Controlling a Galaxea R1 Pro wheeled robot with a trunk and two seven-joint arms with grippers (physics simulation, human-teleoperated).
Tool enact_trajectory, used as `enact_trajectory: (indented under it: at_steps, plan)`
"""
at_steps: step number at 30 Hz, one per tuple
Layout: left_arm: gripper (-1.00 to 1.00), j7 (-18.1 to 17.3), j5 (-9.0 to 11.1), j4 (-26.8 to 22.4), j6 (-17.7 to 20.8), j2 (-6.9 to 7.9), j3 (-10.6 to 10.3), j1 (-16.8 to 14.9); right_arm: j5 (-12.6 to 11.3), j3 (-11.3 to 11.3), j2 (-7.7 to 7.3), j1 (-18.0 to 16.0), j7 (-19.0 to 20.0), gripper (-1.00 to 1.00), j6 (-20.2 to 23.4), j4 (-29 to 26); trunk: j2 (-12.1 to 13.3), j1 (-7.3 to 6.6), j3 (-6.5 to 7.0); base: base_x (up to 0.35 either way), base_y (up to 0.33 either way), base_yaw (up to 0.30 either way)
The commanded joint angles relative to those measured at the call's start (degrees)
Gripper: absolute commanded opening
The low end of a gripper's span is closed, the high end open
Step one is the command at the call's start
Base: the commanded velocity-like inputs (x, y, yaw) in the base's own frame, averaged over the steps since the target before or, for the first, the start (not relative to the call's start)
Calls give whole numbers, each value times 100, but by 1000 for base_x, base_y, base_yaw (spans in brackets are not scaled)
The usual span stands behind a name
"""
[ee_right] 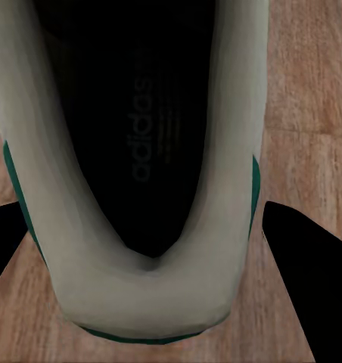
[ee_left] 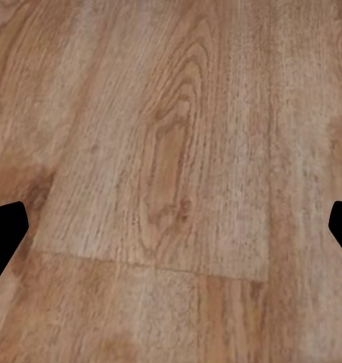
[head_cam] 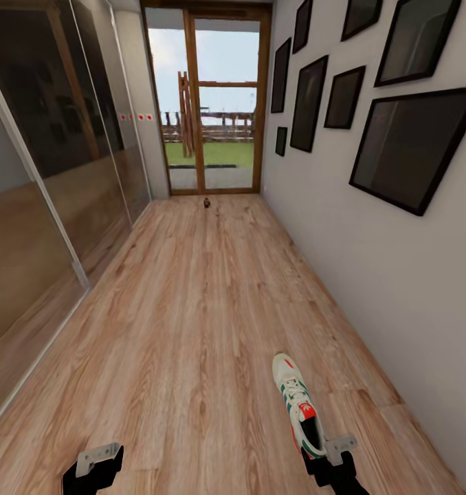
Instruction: Pick up the two gym shoes and the two sandals from the corridor floor and place them onto the hallstand (shoe rack) in the corridor, making sure they are on the rack and not on the floor. Arrange them so the two gym shoes are next to each other and the two sandals are next to each other.
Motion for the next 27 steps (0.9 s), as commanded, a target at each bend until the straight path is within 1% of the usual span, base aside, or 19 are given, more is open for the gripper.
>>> enact_trajectory:
  at_steps: [1,3,8,12,27]
  plan:
    - [100,-20,51,4,-15,0,1,-1,-47,17,-3,-4,10,-100,-21,3,-2,2,-5,338,0,0]
    - [100,-20,51,4,-15,0,1,0,-47,14,-11,-4,-54,-100,-23,3,-2,2,-5,338,0,0]
    - [100,-20,53,5,-15,-7,1,1,-48,22,-12,-4,-466,-100,-25,3,-2,2,-5,338,0,0]
    - [100,-20,49,55,-15,-8,-6,1,-47,27,-4,-4,-652,-100,-25,3,-2,2,-5,338,0,0]
    - [100,-29,47,92,-16,-9,-7,1,-47,33,6,-4,-690,-100,-17,10,-2,2,-5,338,0,0]
